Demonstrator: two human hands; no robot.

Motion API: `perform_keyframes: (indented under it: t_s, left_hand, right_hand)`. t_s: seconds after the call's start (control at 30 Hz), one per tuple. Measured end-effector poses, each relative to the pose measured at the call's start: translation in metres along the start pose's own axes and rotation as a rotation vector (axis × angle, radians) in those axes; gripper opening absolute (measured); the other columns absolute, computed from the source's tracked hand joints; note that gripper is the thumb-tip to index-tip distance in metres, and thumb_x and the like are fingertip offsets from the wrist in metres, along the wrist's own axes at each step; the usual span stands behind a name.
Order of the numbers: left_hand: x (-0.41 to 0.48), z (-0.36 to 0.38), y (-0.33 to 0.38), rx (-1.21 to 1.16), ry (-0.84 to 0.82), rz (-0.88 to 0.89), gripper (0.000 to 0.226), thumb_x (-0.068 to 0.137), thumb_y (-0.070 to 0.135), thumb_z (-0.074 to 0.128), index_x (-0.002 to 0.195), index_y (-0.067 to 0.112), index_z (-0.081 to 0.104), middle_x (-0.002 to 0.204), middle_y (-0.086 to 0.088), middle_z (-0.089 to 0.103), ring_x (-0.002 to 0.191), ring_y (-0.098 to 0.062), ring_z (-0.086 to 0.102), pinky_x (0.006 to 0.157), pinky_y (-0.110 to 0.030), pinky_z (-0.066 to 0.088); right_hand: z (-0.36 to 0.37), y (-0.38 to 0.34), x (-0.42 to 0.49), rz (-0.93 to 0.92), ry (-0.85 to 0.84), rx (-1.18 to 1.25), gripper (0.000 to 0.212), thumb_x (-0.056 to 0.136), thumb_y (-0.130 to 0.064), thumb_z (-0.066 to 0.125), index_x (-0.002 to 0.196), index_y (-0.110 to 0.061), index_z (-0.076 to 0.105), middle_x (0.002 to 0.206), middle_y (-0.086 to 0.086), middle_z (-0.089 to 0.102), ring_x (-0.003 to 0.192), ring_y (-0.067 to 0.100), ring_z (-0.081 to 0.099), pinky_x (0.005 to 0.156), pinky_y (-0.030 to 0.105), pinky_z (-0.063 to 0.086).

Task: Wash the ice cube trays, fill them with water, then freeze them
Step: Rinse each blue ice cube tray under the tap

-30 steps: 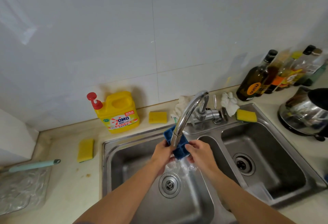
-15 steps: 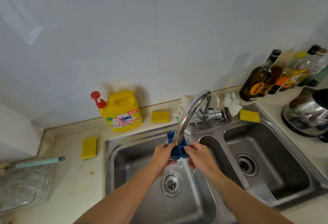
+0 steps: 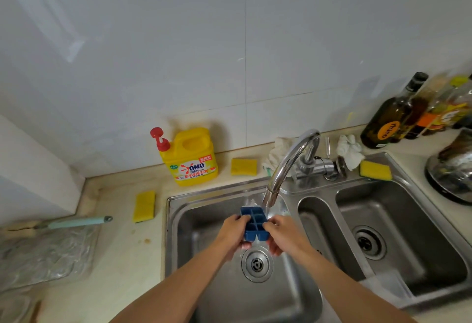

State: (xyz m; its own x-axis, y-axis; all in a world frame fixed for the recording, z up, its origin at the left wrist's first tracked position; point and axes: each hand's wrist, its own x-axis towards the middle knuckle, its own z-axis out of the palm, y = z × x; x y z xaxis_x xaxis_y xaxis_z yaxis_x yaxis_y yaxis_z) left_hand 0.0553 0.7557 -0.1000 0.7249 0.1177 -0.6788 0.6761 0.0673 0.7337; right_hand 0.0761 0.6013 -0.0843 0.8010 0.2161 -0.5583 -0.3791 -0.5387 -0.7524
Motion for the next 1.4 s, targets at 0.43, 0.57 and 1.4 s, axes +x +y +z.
perform_keyframes:
  t_s: [0.43, 0.57, 1.4]
  left_hand:
    - [-0.001, 0.038, -0.001, -0.002, -0.106, -0.015, 0.019, 0.106, 0.019, 0.043, 0.108, 0.009, 0.059, 0.081, -0.015, 0.064, 0.06, -0.018, 0.057, 0.052, -0.028, 0.05]
    - [-0.002, 0.036, -0.001, 0.007, -0.118, -0.008, 0.021, 0.106, 0.02, 0.043, 0.112, 0.006, 0.058, 0.076, -0.012, 0.064, 0.053, -0.015, 0.057, 0.051, -0.027, 0.05]
    - [-0.004, 0.01, -0.001, 0.108, 0.057, 0.157, 0.025, 0.102, 0.027, 0.052, 0.125, 0.016, 0.056, 0.1, -0.008, 0.072, 0.075, -0.016, 0.07, 0.053, -0.021, 0.052]
  right_hand:
    - [-0.032, 0.022, -0.015, 0.033, 0.089, 0.04, 0.016, 0.1, -0.013, 0.052, 0.099, -0.006, 0.067, 0.06, 0.006, 0.066, 0.045, 0.017, 0.059, 0.043, 0.029, 0.047]
    - [-0.031, 0.021, -0.018, 0.023, 0.086, 0.049, 0.017, 0.1, -0.012, 0.051, 0.097, -0.005, 0.067, 0.058, 0.006, 0.065, 0.044, 0.018, 0.058, 0.042, 0.029, 0.047]
    - [-0.015, 0.007, -0.012, -0.015, -0.009, 0.058, 0.014, 0.101, -0.011, 0.052, 0.103, -0.01, 0.066, 0.085, 0.015, 0.074, 0.055, 0.021, 0.07, 0.052, 0.029, 0.056]
